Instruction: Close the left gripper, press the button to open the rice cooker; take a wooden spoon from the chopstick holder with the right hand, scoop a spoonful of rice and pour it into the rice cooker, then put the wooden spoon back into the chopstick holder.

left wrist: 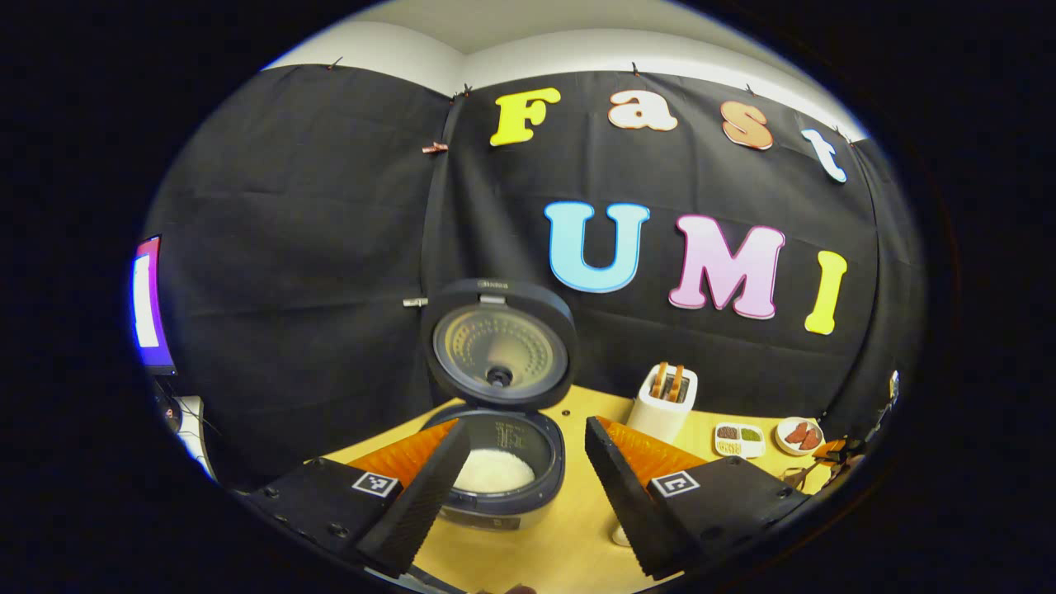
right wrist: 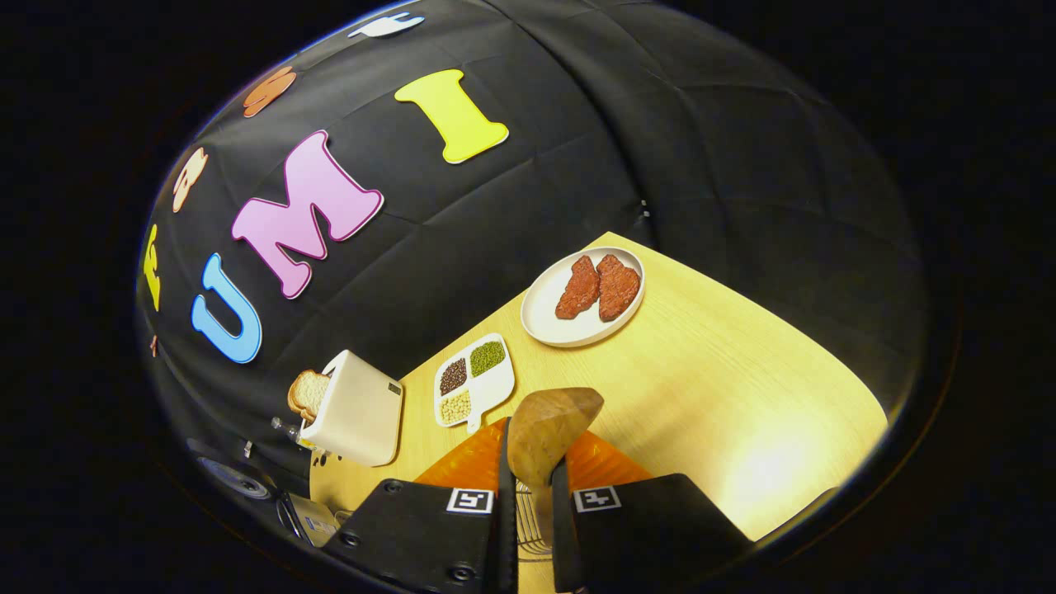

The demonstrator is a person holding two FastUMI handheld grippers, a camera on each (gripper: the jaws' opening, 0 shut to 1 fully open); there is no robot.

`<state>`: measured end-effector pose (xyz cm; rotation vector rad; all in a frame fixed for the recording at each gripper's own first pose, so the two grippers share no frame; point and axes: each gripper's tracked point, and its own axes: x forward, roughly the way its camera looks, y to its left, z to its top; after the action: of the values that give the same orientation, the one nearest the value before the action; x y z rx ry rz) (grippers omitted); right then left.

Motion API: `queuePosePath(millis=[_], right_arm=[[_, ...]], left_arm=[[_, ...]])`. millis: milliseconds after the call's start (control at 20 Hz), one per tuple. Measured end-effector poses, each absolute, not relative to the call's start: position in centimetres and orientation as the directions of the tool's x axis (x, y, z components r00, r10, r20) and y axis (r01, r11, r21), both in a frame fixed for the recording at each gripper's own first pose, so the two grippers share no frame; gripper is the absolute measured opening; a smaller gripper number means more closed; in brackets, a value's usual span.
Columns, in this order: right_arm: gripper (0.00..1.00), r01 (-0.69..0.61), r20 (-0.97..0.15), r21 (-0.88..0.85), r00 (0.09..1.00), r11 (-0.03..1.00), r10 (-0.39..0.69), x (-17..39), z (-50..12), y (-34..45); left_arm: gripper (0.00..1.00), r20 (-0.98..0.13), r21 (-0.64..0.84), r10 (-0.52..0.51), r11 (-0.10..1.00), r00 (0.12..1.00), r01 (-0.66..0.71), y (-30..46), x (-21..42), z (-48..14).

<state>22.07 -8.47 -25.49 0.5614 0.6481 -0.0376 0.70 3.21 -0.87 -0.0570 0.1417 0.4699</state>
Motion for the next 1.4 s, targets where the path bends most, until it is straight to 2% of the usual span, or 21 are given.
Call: queuePosePath(millis=[50,100,150,350,450,650,800,900,1000,1050,1200,1400], right_arm=[[0.17,0.209,-0.589,0.489,0.796,0.847,0.143,22.0,-25.7,-8.1],[0.23,0.209,-0.586,0.493,0.797,0.845,0.145,21.8,-25.4,-8.1],[0.14,0.210,-0.580,0.488,0.803,0.847,0.135,21.6,-24.9,-8.4],[0.99,0.213,-0.562,0.411,0.825,0.886,0.063,19.0,-22.5,-9.7],[0.99,0.208,-0.542,0.327,0.840,0.922,0.002,17.0,-21.3,-10.7],[0.99,0.222,-0.539,0.265,0.841,0.938,-0.047,11.7,-19.2,-11.5],[0.98,0.271,-0.526,0.215,0.842,0.938,-0.122,7.9,-18.3,-12.8],[0.99,0.292,-0.514,0.181,0.842,0.939,-0.163,5.4,-17.7,-13.2],[0.99,0.290,-0.513,0.170,0.842,0.942,-0.167,3.7,-17.0,-12.8],[0.98,0.289,-0.504,0.167,0.847,0.943,-0.170,3.1,-16.4,-12.6],[0.99,0.283,-0.464,0.163,0.867,0.945,-0.180,1.8,-14.5,-12.1],[0.98,0.256,-0.450,0.157,0.878,0.954,-0.161,0.9,-13.7,-10.8]], left_arm=[[0.95,-0.127,-0.011,0.454,0.889,0.882,-0.459,3.9,1.1,0.0],[0.95,-0.102,-0.001,0.458,0.888,0.883,-0.461,4.5,1.6,1.1],[0.95,-0.074,0.007,0.457,0.889,0.887,-0.458,5.0,2.1,2.1],[0.95,0.041,0.084,0.411,0.907,0.911,-0.413,6.6,4.9,5.6],[0.92,0.093,0.112,0.372,0.918,0.924,-0.381,7.2,6.6,7.0],[0.96,0.202,0.143,0.310,0.929,0.929,-0.341,9.5,9.8,9.5],[0.96,0.248,0.133,0.297,0.933,0.922,-0.336,12.5,12.6,9.8],[0.94,0.249,0.130,0.291,0.935,0.924,-0.330,14.3,14.4,9.6],[0.99,0.223,0.132,0.290,0.937,0.931,-0.324,15.7,16.1,8.5],[0.96,0.211,0.129,0.295,0.937,0.932,-0.325,16.5,16.7,8.0],[0.99,0.182,0.104,0.279,0.948,0.943,-0.301,16.9,18.5,7.0],[0.96,0.133,0.174,0.260,0.944,0.956,-0.281,16.4,20.9,6.0]])
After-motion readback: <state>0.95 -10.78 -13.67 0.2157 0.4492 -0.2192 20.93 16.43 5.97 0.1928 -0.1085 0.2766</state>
